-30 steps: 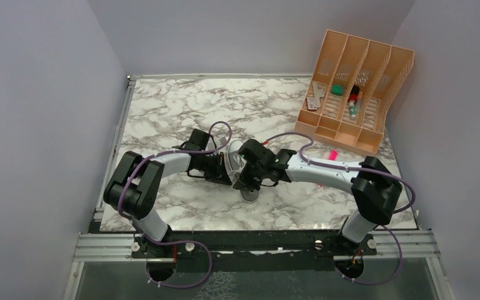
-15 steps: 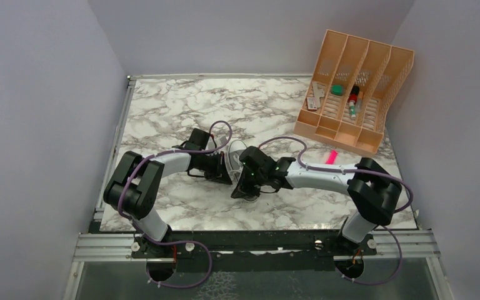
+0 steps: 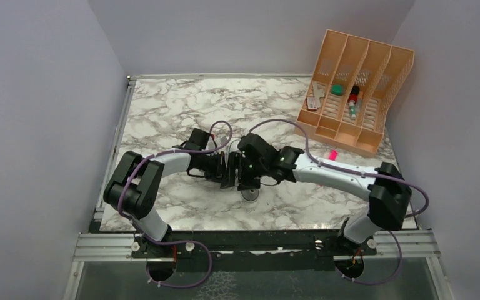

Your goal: Tie the shoes

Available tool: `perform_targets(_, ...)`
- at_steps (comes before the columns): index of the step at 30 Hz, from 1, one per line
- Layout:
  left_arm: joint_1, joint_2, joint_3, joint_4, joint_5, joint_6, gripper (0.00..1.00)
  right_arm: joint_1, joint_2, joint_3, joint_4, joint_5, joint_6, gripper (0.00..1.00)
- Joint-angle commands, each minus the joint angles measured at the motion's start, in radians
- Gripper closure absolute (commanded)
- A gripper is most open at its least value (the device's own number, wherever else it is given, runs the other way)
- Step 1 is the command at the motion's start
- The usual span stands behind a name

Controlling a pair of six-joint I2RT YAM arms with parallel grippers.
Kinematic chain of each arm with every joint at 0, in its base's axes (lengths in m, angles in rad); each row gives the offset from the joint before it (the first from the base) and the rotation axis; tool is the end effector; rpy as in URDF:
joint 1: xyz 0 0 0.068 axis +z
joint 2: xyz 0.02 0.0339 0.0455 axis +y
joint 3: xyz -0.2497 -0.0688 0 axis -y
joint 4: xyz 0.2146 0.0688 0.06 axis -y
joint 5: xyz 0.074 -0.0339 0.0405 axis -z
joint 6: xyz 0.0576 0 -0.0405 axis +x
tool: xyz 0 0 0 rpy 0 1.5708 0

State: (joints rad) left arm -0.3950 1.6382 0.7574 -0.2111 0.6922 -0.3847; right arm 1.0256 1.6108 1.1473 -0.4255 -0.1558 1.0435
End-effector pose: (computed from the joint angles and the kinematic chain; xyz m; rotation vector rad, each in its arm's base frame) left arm 0.2390 -0.1395 0.1303 0.2545 2.7303 -1.1646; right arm 0.1641 0.2879 0.2191 -0.0518 2.7664 0.9538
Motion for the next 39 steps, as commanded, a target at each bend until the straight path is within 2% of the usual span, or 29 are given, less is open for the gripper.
perform_targets(1,-0.005,-0.001,0.02,0.006,0.038,0.024,1.0,-0.045,-0.131,0.062,-0.154,0.017,-0.218,0.28)
perform_targets(3,-0.006,-0.003,0.019,0.0,0.035,0.029,1.0,-0.129,-0.169,0.046,-0.14,-0.047,-0.286,0.27)
perform_targets(6,-0.005,0.002,0.016,-0.002,0.03,0.02,1.0,-0.326,-0.181,-0.036,-0.031,-0.274,-0.381,0.27)
perform_targets(8,-0.005,0.01,0.016,-0.002,0.033,0.01,1.0,-0.457,-0.13,-0.08,0.051,-0.488,-0.422,0.33)
perform_targets(9,-0.005,0.011,0.016,-0.002,0.033,0.006,1.0,-0.498,-0.1,-0.086,0.075,-0.541,-0.447,0.34)
perform_targets(11,-0.005,0.01,0.016,-0.005,0.033,-0.004,1.0,-0.546,-0.027,-0.088,0.14,-0.665,-0.497,0.37)
perform_targets(15,-0.005,0.009,0.023,-0.015,0.029,-0.016,1.0,-0.586,0.136,-0.033,0.141,-0.821,-0.577,0.4)
perform_targets(21,-0.005,0.023,0.041,-0.019,0.03,-0.04,1.0,-0.593,0.246,0.03,0.087,-0.836,-0.7,0.41)
perform_targets(24,-0.007,0.026,0.045,-0.02,0.034,-0.05,1.0,-0.595,0.276,0.042,0.086,-0.869,-0.716,0.45)
perform_targets(32,-0.014,0.02,0.039,-0.02,0.031,-0.059,1.0,-0.592,0.325,0.077,0.13,-0.908,-0.681,0.42)
perform_targets(35,-0.015,0.018,0.032,-0.02,0.027,-0.062,1.0,-0.589,0.355,0.096,0.11,-0.913,-0.678,0.44)
perform_targets(39,-0.018,0.012,0.03,-0.019,0.022,-0.063,1.0,-0.588,0.336,0.057,0.198,-0.935,-0.616,0.47)
